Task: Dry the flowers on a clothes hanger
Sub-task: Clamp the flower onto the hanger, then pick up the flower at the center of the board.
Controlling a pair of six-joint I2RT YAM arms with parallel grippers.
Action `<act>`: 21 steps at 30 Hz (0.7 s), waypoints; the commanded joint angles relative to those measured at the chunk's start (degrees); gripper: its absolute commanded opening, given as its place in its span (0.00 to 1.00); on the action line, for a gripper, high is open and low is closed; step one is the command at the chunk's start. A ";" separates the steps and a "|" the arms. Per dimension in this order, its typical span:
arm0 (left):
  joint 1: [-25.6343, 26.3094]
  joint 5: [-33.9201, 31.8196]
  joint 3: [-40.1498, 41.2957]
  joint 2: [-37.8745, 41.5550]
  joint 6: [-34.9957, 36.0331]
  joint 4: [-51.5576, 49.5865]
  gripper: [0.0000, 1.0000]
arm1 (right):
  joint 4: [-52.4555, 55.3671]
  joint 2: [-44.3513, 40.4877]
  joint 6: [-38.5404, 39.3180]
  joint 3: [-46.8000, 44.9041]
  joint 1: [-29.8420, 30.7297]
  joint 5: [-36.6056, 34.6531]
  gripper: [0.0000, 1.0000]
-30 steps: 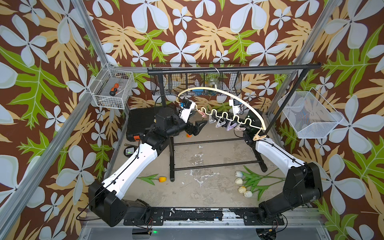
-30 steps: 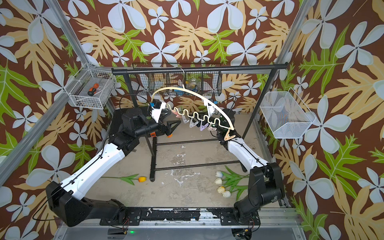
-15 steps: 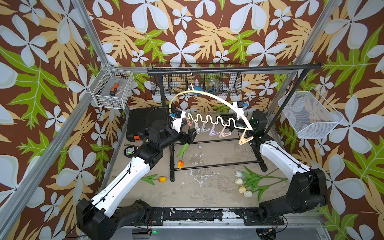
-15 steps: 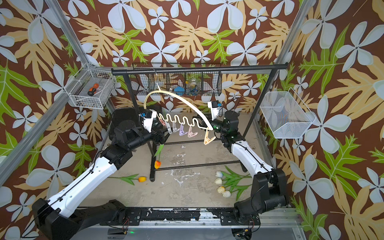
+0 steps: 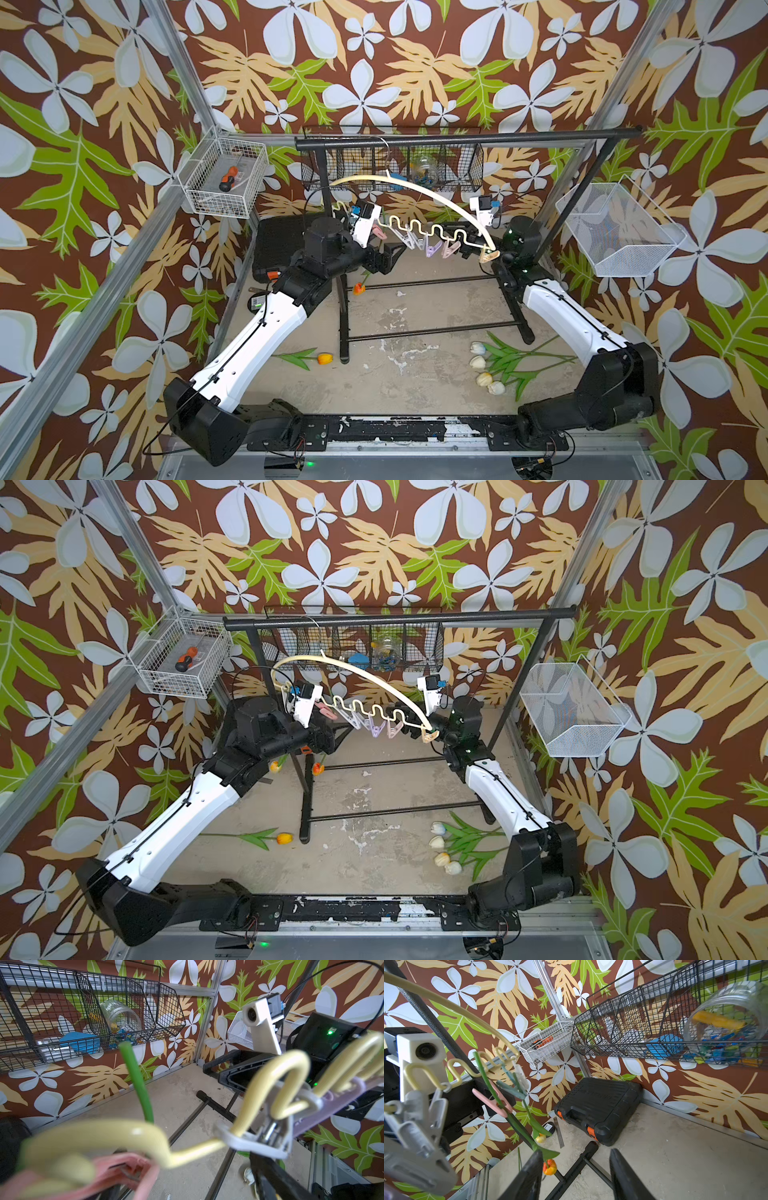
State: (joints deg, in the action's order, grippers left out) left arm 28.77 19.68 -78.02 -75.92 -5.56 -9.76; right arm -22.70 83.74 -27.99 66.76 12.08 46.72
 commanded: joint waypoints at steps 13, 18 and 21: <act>-0.03 -5.77 -7.32 -0.05 1.08 -18.72 0.99 | 3.30 -0.40 1.89 1.66 -2.20 -0.57 0.53; -0.03 -7.25 -9.80 0.49 0.64 -23.35 0.98 | 3.51 -0.26 2.05 1.77 -2.31 -0.54 0.53; -0.02 -8.67 -11.94 0.90 0.38 -25.66 0.98 | 3.89 -0.31 2.20 2.03 -2.41 -0.51 0.53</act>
State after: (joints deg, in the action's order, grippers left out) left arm 28.77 13.19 -88.40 -75.61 -4.56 -32.14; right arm -18.20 83.59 -26.59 68.05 9.80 46.22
